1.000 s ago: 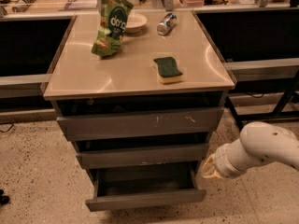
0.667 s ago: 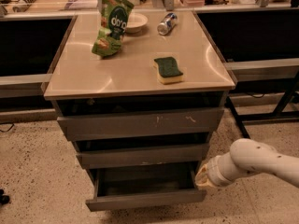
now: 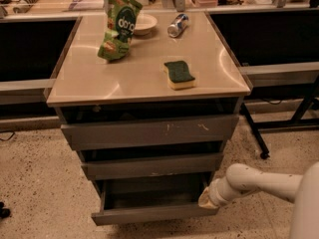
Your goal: Close bottom drawer
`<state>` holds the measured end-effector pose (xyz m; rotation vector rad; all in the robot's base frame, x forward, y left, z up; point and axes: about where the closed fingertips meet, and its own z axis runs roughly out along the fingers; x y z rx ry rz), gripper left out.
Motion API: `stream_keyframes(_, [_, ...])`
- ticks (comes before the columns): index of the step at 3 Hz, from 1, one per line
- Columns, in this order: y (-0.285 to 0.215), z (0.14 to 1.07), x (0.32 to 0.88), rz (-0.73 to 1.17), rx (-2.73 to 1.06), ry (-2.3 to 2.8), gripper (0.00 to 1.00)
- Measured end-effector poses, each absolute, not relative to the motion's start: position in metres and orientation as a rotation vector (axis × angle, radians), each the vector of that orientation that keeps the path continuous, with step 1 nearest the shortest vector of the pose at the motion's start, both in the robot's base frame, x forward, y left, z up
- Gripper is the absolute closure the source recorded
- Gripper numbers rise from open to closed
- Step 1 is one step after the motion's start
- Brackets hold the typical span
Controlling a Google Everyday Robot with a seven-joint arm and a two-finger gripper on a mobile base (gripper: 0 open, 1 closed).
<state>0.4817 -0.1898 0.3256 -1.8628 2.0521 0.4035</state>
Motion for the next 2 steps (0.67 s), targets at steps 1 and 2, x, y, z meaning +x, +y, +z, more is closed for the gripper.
stream_keyframes(1, [-0.1796,0.2876,0.4597,0.49,-1.849,2.081,1.0])
stream_keyframes(2, [-0.1795,0.2874,0.4593,0.491,-1.85,2.081,1.0])
